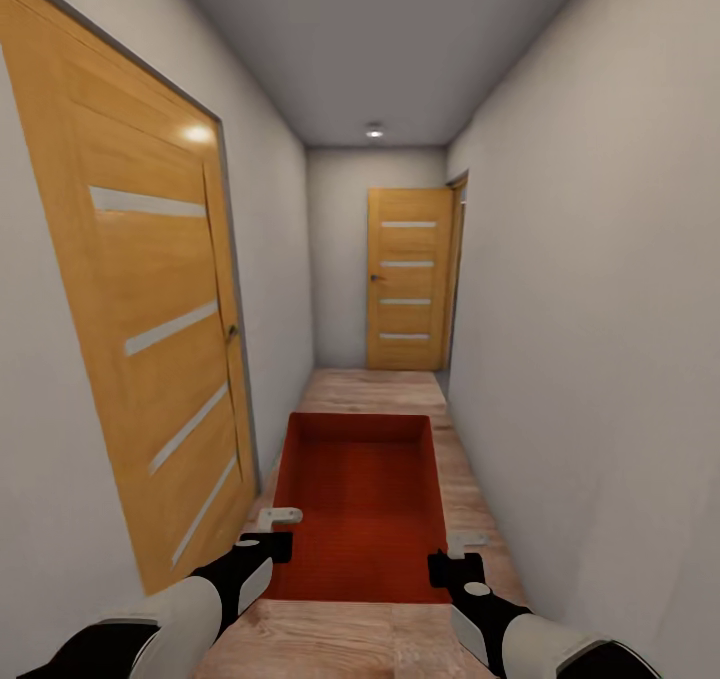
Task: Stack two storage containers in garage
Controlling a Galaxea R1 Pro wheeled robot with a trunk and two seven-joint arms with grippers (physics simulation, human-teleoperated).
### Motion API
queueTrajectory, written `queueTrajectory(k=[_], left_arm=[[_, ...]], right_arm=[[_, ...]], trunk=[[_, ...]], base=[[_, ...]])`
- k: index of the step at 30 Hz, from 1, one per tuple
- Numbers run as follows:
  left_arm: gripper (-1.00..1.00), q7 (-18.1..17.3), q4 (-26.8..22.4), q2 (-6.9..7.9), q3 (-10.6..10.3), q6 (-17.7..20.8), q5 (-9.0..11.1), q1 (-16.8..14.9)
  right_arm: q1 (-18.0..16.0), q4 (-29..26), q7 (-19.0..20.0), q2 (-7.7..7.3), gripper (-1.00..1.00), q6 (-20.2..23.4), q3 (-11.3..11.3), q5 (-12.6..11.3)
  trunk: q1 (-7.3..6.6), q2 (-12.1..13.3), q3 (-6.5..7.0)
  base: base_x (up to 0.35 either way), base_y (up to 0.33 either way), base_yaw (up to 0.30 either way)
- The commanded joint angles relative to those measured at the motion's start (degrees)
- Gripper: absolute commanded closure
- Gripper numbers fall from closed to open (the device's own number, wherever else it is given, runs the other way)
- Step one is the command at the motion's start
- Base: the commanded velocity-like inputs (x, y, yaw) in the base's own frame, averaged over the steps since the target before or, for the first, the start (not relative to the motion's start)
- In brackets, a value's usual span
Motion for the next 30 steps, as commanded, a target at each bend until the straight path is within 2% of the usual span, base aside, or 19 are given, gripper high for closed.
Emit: queueTrajectory(k=[1,30], left_arm=[[1.00,0.6,0.1,3.04,2.5,0.2,0.0,0.0],[1.00,0.6,0.1,3.04,2.5,0.2,0.0,0.0]], right_arm=[[0.0,0.0,-0.2,-0.14,1.00,-5.6,-0.5,-0.7],[0.0,0.0,-0.2,-0.14,1.00,-5.7,-0.5,-0.7]], trunk=[[0.05,0.0,-0.02],[0.05,0.0,-0.02]], base=[[0.323,0.000,0.000],[0.323,0.000,0.000]])
